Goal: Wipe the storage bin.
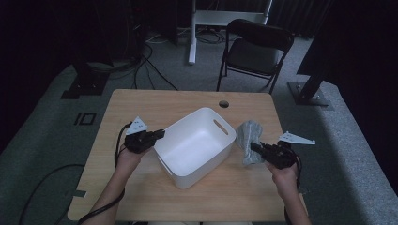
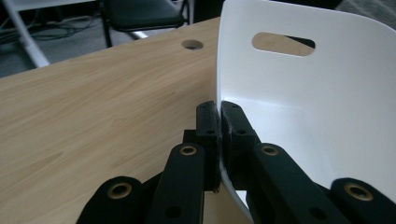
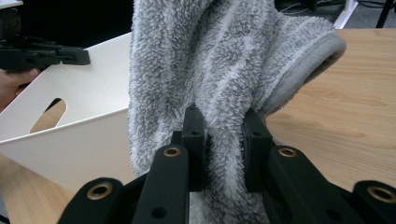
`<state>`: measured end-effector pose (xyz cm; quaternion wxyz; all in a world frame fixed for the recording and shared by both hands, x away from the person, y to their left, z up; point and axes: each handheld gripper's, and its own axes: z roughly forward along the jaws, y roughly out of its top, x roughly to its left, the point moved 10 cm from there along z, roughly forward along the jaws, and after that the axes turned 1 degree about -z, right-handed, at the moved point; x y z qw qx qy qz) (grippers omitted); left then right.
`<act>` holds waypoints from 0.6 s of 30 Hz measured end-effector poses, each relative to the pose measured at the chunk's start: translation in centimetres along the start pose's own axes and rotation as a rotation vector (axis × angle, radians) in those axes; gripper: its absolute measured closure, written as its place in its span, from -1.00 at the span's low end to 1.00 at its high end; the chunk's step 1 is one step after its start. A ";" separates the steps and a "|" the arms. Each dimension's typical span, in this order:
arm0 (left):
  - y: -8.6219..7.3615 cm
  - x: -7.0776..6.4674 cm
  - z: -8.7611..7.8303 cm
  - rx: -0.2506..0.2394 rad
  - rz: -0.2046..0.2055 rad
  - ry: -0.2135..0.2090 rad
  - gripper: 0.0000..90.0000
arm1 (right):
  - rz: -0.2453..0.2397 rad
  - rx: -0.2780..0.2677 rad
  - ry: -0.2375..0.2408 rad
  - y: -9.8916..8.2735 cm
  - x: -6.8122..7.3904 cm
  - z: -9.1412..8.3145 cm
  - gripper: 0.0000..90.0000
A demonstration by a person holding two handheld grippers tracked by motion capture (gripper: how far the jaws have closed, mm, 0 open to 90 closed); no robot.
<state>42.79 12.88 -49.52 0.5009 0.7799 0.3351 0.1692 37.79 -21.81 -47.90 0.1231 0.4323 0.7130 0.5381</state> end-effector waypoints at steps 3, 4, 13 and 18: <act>0.2 0.0 0.3 0.008 0.011 -0.021 0.92 | 0.001 0.000 0.000 0.0 0.0 0.0 0.69; 0.2 0.0 0.4 0.008 0.017 -0.021 0.92 | 0.001 0.001 -0.001 0.0 0.0 0.0 0.69; 0.7 0.0 -0.5 -0.009 -0.021 0.012 0.67 | 0.006 -0.004 -0.002 0.1 -0.1 -0.2 0.69; 0.1 -0.1 -1.5 0.010 -0.071 0.052 0.48 | 0.004 -0.009 -0.003 0.1 -0.1 -0.4 0.69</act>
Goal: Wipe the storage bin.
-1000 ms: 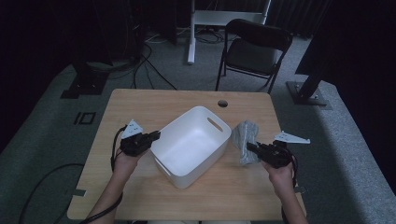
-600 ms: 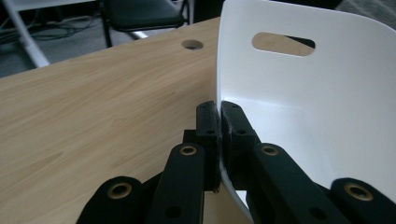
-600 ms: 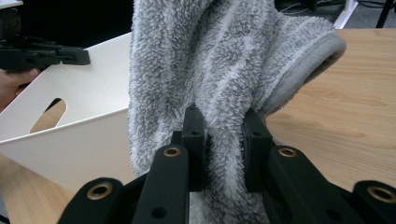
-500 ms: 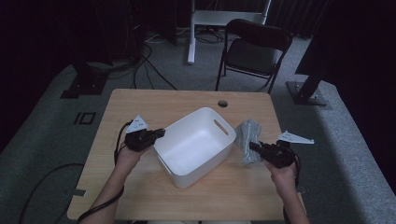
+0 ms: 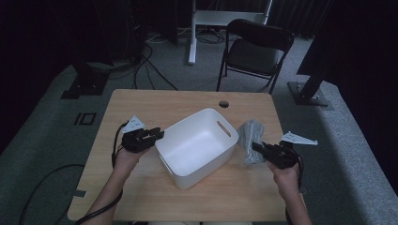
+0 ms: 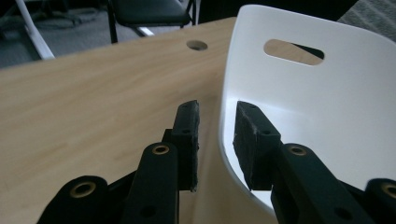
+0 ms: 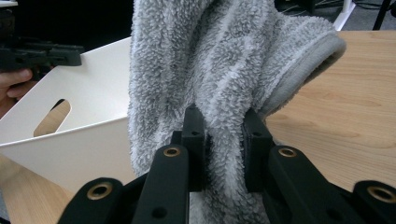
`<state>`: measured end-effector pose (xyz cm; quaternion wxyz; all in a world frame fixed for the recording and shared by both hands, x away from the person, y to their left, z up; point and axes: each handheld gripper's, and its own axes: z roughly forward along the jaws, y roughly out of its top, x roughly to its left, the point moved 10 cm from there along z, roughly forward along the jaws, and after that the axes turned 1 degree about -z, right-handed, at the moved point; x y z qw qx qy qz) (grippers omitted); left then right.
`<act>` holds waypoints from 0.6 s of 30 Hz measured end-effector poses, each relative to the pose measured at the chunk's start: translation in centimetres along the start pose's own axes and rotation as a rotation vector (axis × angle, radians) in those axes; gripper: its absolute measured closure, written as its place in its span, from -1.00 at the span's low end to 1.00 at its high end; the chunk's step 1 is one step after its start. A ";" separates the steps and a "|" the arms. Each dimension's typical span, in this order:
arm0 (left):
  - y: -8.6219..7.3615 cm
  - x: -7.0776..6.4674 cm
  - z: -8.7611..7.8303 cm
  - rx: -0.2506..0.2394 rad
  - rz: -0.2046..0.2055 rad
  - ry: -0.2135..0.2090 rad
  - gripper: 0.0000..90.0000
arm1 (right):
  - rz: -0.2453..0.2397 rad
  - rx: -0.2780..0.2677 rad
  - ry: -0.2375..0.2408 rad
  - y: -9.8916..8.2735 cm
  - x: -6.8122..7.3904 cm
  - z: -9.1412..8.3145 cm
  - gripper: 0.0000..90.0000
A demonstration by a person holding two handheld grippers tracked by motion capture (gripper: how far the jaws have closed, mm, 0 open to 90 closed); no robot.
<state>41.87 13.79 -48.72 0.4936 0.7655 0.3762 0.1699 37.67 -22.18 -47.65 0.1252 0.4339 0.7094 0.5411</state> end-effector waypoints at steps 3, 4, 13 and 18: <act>-0.3 -0.2 -0.2 0.012 -0.008 0.012 0.43 | 0.003 -0.002 0.000 0.0 0.0 0.0 0.69; -0.4 -0.2 -0.2 0.016 -0.014 0.016 0.40 | 0.002 -0.002 0.001 0.0 0.1 0.0 0.69; -0.7 -0.7 0.4 0.035 -0.005 0.045 0.63 | -0.005 -0.007 0.005 0.2 0.5 0.0 0.69; -0.5 -0.4 0.7 0.029 -0.012 0.064 0.76 | -0.002 -0.011 0.004 0.2 0.4 -0.1 0.69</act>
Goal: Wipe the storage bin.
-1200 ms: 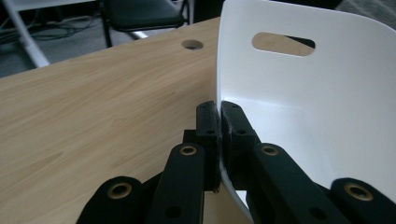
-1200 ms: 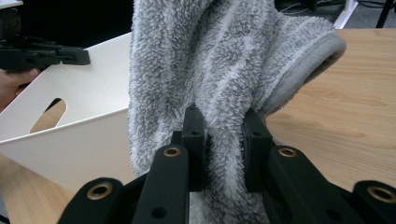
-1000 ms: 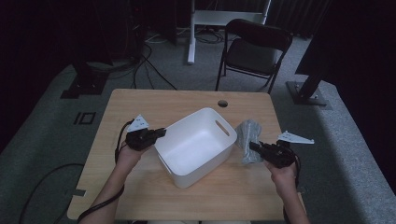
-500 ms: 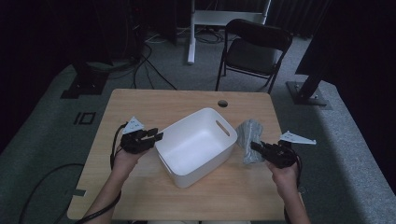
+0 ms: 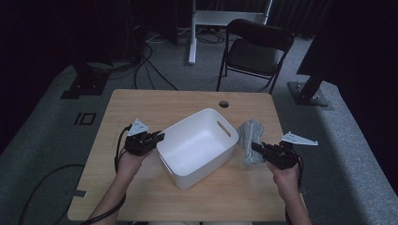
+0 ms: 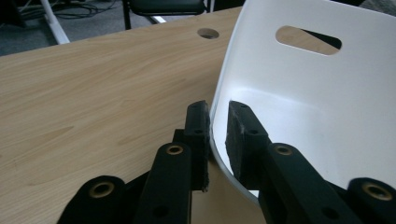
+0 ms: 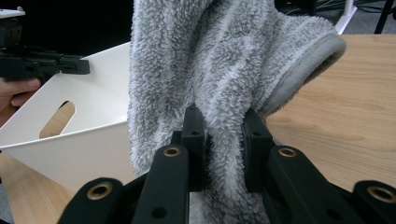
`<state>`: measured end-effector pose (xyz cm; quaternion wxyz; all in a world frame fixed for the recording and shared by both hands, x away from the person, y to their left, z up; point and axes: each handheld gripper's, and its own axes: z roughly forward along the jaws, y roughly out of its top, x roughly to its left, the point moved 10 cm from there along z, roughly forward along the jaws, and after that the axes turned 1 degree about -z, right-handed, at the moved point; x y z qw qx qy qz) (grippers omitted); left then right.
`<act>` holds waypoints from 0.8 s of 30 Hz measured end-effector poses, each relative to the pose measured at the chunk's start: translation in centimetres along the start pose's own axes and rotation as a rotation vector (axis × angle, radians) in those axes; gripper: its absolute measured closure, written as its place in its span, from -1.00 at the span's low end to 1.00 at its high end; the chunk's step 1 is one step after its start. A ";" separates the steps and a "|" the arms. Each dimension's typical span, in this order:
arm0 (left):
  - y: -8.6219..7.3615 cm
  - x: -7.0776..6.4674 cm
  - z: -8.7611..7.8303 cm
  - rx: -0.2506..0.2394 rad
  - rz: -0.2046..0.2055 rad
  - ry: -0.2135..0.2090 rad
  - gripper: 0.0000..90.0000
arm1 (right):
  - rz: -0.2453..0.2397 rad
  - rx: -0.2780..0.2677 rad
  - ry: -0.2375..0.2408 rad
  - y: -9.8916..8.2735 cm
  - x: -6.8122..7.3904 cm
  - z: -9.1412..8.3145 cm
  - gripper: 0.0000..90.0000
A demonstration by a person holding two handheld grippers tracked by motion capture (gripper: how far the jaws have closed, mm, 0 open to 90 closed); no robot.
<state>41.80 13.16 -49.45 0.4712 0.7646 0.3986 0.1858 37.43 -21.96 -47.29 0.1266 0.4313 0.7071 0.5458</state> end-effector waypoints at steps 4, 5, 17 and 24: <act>0.1 0.3 0.2 -0.002 -0.003 0.015 0.80 | 0.006 -0.002 0.000 0.0 -0.1 -0.1 0.69; 0.2 0.4 0.2 -0.001 -0.007 0.018 0.81 | 0.007 -0.004 0.001 0.0 -0.1 -0.2 0.69; 0.2 0.4 0.2 -0.011 -0.008 0.063 0.84 | 0.003 -0.017 -0.001 0.1 0.5 -0.4 0.69; -0.1 0.3 -0.1 -0.019 -0.007 0.048 0.84 | 0.009 0.011 -0.006 -0.8 1.1 1.5 0.69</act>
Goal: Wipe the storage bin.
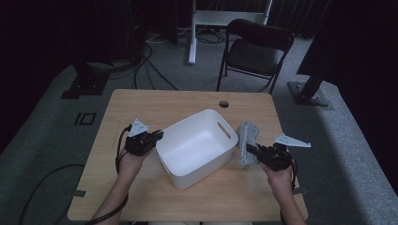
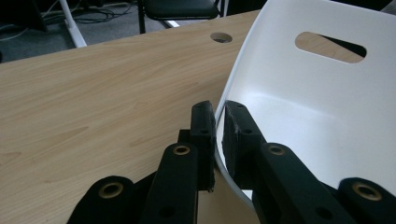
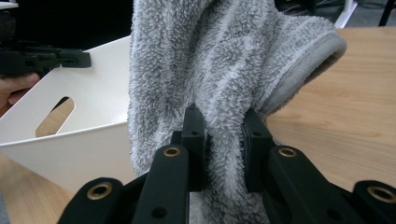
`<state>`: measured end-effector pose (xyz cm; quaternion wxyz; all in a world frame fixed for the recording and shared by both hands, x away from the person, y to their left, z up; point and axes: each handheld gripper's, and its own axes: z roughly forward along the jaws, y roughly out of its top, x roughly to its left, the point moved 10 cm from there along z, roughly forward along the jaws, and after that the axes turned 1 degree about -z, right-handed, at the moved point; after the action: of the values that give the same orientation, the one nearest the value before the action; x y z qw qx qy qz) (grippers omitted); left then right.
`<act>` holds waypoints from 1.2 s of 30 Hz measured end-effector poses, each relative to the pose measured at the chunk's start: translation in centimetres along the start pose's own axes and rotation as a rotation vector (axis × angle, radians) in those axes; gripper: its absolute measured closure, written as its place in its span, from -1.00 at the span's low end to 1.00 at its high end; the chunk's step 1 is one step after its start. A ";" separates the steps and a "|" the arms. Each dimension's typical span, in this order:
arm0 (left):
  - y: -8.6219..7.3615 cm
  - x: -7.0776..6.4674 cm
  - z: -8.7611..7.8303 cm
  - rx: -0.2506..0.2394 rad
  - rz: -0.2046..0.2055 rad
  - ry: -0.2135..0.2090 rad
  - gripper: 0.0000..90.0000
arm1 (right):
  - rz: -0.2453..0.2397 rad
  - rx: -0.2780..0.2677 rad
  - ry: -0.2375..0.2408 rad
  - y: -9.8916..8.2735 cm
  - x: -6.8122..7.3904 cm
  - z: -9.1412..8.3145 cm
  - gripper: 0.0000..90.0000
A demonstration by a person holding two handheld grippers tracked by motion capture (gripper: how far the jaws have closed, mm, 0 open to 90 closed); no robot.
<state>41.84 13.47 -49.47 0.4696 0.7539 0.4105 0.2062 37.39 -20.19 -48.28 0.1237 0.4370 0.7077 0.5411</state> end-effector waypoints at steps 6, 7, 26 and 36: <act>-0.1 -0.1 -0.1 0.006 0.004 -0.007 0.84 | -0.009 0.022 -0.013 -0.2 0.4 1.5 0.69; -0.1 -0.1 -0.2 0.005 0.005 -0.014 0.84 | -0.014 0.027 -0.016 -0.3 0.5 1.8 0.69; -0.1 -0.2 -0.2 -0.009 0.003 -0.071 0.83 | 0.006 0.014 -0.058 -0.9 0.4 2.9 0.70; -0.1 -0.3 -0.1 -0.009 0.012 -0.065 0.85 | 0.016 0.050 -0.068 -2.1 0.1 3.7 0.70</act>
<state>41.52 13.31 -49.50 0.4848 0.7606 0.3897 0.1862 38.68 -17.73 -51.46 0.1325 0.4638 0.7130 0.5090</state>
